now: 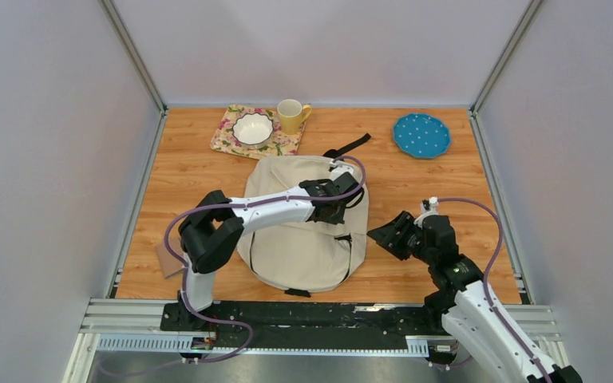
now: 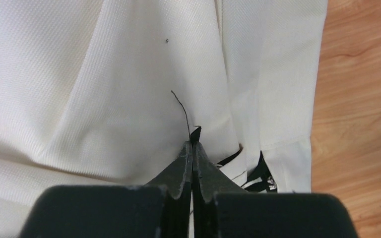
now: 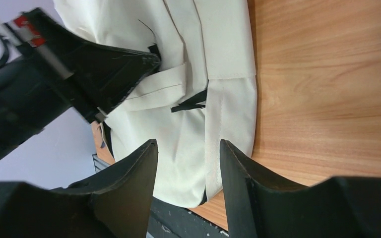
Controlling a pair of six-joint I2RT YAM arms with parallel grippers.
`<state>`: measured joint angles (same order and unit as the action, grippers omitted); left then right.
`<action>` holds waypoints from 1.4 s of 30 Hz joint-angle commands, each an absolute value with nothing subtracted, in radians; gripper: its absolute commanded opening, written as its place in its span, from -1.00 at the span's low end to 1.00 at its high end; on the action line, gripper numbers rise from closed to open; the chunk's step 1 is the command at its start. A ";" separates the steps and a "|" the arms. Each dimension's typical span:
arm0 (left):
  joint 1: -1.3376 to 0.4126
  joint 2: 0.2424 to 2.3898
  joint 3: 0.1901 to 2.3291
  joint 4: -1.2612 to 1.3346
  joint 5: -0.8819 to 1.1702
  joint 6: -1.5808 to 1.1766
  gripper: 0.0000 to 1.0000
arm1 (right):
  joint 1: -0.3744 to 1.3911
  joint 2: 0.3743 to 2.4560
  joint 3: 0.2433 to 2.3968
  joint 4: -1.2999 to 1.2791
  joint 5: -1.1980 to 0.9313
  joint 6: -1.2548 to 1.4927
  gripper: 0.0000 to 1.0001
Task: Pack the student bag
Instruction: Unzip the student bag at the center of the board.
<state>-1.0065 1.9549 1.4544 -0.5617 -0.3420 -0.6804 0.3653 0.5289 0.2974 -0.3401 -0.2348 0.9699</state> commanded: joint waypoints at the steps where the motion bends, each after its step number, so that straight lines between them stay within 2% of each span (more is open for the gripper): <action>1: -1.011 1.856 1.401 -0.519 -0.299 -0.632 -1.00 | 0.364 0.601 0.296 -0.209 -0.319 0.992 0.04; 12: -1.011 1.818 1.384 -0.440 -0.230 -0.580 -1.00 | 0.364 0.865 0.342 -0.015 -0.413 1.006 0.04; 22: -1.009 1.773 1.335 -0.413 -0.265 -0.571 -1.00 | 0.368 1.144 0.385 0.233 -0.489 1.009 0.04; 35: -1.005 1.770 1.305 -0.377 -0.264 -0.595 -1.00 | 0.403 1.304 0.397 0.403 -0.506 1.041 0.02; 42: -1.005 1.770 1.304 -0.382 -0.265 -0.600 -1.00 | 0.422 1.370 0.416 0.402 -0.483 1.045 0.05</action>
<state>-1.0058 1.8072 1.3033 -0.3992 -0.2604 -0.5934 0.4122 1.3407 0.3882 0.3428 -0.4961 1.0294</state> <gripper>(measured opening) 0.007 0.514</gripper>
